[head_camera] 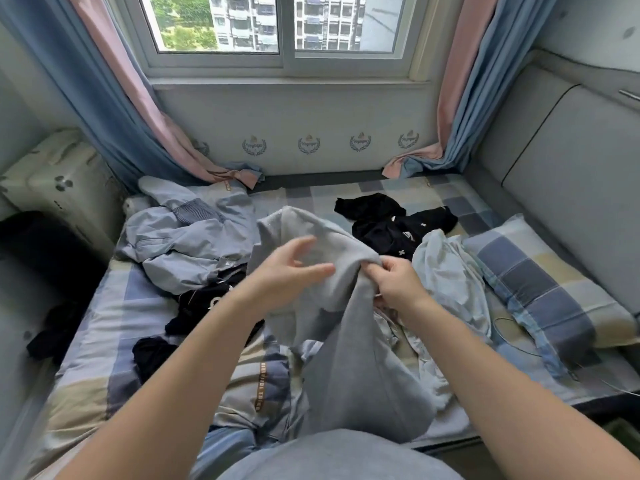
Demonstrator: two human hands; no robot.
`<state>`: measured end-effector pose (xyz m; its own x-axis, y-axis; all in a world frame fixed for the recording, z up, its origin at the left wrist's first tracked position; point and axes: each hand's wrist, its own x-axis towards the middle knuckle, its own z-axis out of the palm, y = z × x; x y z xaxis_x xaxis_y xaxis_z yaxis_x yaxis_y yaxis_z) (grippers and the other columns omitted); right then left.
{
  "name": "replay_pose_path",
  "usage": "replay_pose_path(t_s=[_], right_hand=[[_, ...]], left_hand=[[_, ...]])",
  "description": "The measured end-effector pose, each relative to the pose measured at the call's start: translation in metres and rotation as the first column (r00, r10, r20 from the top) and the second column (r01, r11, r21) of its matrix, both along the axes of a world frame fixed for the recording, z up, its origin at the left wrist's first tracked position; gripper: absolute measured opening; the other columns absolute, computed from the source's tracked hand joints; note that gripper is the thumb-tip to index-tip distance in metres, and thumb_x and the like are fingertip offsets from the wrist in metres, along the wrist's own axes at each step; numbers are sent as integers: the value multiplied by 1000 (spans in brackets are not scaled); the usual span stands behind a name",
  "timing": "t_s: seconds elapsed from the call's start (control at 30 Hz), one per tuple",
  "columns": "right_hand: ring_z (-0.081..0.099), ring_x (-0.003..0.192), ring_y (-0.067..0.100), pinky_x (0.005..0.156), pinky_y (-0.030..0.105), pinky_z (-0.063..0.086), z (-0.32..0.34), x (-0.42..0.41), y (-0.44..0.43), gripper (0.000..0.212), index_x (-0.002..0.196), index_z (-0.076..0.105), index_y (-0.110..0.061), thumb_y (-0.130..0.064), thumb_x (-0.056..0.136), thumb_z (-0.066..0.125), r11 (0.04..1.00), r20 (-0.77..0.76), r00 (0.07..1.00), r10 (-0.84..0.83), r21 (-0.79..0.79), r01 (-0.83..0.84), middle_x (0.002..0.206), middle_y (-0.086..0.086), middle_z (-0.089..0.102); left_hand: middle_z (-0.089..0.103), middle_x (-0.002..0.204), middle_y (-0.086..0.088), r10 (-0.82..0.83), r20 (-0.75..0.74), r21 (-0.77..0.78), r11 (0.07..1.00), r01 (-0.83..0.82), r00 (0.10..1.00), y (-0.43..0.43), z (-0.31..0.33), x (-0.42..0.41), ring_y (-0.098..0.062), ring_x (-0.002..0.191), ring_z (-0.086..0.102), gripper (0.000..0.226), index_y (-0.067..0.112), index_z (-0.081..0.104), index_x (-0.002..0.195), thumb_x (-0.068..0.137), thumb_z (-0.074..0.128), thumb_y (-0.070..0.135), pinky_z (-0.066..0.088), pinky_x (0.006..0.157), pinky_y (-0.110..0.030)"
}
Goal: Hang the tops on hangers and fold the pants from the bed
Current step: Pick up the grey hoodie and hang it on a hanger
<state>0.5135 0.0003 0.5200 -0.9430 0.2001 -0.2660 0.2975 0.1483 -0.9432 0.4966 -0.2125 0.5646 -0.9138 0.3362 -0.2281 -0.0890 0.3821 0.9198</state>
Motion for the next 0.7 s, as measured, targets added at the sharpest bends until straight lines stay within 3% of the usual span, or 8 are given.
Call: replay_pose_path(t_s=[0.1, 0.17, 0.23, 0.33, 0.47, 0.57, 0.63, 0.7], right_hand=[[56, 74, 27, 61, 43, 58, 20, -4, -2, 34, 98, 56, 18, -16, 100, 58, 999, -9, 1000, -23, -49, 22, 81, 15, 55], [58, 74, 28, 56, 37, 57, 32, -3, -8, 31, 101, 57, 17, -14, 100, 58, 992, -13, 998, -61, -108, 59, 82, 16, 57], [65, 74, 29, 60, 38, 60, 46, -2, -16, 22, 95, 65, 6, -14, 100, 58, 984, -31, 996, -88, -157, 82, 82, 18, 63], [72, 73, 26, 61, 36, 59, 63, 3, -23, 17, 89, 69, -4, -11, 99, 58, 964, -76, 991, -106, -253, 84, 83, 16, 69], [75, 88, 32, 72, 38, 62, 67, 16, -21, 14, 101, 69, -1, -8, 101, 56, 936, -152, 988, -31, -351, -24, 96, 21, 74], [71, 104, 20, 86, 30, 60, 48, 31, -8, 25, 122, 62, -12, -14, 98, 64, 975, -152, 981, 120, -168, -146, 114, 8, 73], [63, 116, 10, 96, 27, 53, 26, 45, -2, 48, 135, 53, -23, -26, 91, 73, 957, -29, 957, 288, 38, -287, 129, -3, 63], [59, 119, 6, 102, 30, 50, -2, 60, -3, 68, 139, 46, -28, -35, 82, 83, 915, 95, 915, 393, 59, -399, 133, -7, 58]], left_hand=[[68, 120, 11, -161, 125, -104, 979, 175, 979, 12, -16, 17, -2, 106, 66, 65, 27, 58, 131, 76, 79, 56, 56, 92, -29], [68, 112, 12, -157, 190, -109, 978, 179, 969, 25, -25, 32, 0, 98, 66, 74, 28, 56, 123, 65, 78, 68, 57, 82, -24], [66, 104, 13, -106, 147, -159, 979, 129, 984, 41, -34, 43, 1, 92, 64, 72, 30, 54, 110, 56, 74, 73, 54, 68, -24], [68, 101, 5, -35, -12, -178, 984, 32, 999, 57, -49, 48, -12, 93, 66, 45, 25, 59, 105, 71, 70, 52, 57, 76, -44], [74, 100, 1, 137, -156, -123, 980, -157, 978, 42, -63, 31, -24, 101, 67, 11, 19, 68, 101, 92, 63, 22, 53, 87, -44], [74, 87, 4, 209, -156, 36, 978, -206, 965, 32, -61, 21, -13, 85, 67, 8, 15, 71, 90, 93, 64, 14, 56, 79, -38], [73, 74, 8, 300, -89, 142, 948, -286, 950, 31, -55, 14, -5, 72, 66, 14, 16, 72, 83, 95, 65, 17, 53, 66, -29], [73, 69, 5, 421, 23, 223, 882, -415, 907, 29, -49, 6, -8, 68, 69, 18, 16, 72, 80, 96, 66, 21, 54, 60, -25]])
